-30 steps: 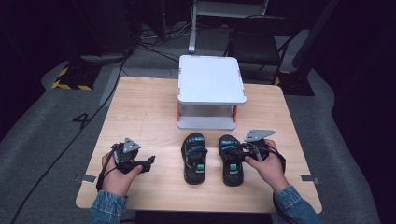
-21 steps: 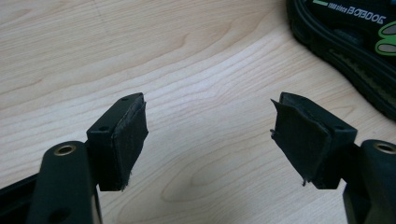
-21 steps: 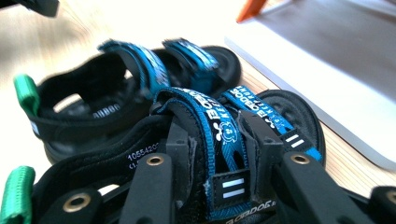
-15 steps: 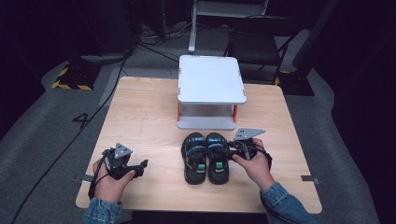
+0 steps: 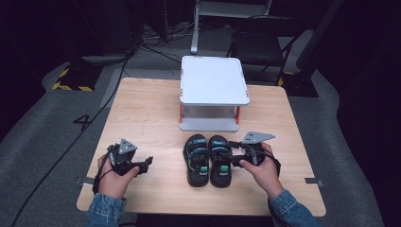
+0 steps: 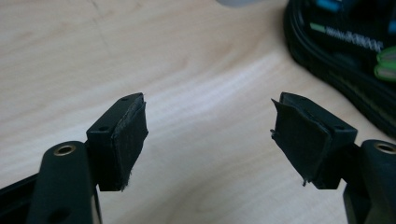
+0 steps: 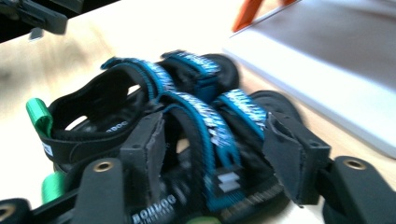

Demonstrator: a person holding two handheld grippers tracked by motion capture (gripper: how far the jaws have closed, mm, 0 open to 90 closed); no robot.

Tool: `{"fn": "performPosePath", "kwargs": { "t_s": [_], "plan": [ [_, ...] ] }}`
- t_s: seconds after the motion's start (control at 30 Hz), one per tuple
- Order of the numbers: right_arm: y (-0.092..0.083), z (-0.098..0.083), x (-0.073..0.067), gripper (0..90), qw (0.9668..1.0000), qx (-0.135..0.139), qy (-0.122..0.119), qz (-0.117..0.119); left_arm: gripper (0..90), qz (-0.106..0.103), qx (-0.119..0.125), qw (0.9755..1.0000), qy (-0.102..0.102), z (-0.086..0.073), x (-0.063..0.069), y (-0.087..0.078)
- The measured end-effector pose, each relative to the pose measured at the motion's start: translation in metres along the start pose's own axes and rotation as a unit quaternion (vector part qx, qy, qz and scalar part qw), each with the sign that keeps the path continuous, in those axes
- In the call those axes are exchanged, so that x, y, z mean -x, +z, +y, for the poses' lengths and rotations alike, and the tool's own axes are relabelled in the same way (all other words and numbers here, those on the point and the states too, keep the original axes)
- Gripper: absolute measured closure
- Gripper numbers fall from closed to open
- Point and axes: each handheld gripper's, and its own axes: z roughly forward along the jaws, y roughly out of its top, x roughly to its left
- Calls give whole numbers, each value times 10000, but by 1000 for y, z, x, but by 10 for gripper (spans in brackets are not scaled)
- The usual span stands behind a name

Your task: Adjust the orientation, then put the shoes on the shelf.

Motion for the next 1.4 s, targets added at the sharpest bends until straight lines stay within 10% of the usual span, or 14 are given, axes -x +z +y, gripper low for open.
{"fn": "performPosePath", "kwargs": {
  "t_s": [0.33,0.57,1.0,1.4],
  "plan": [
    [-36,3,-14,443,9988,78,313,-371,257,30,162,9998,-89,8,-25,4],
    [-39,15,-34,364,9976,-183,311,-592,210,-189,242,9995,-8,5,-8,5],
    [-19,24,-70,399,9917,-603,187,-1118,217,-382,488,9981,-57,-15,8,3],
    [7,23,-73,411,9896,-878,802,-809,225,-385,448,9982,-46,-26,9,-6]
  ]
}}
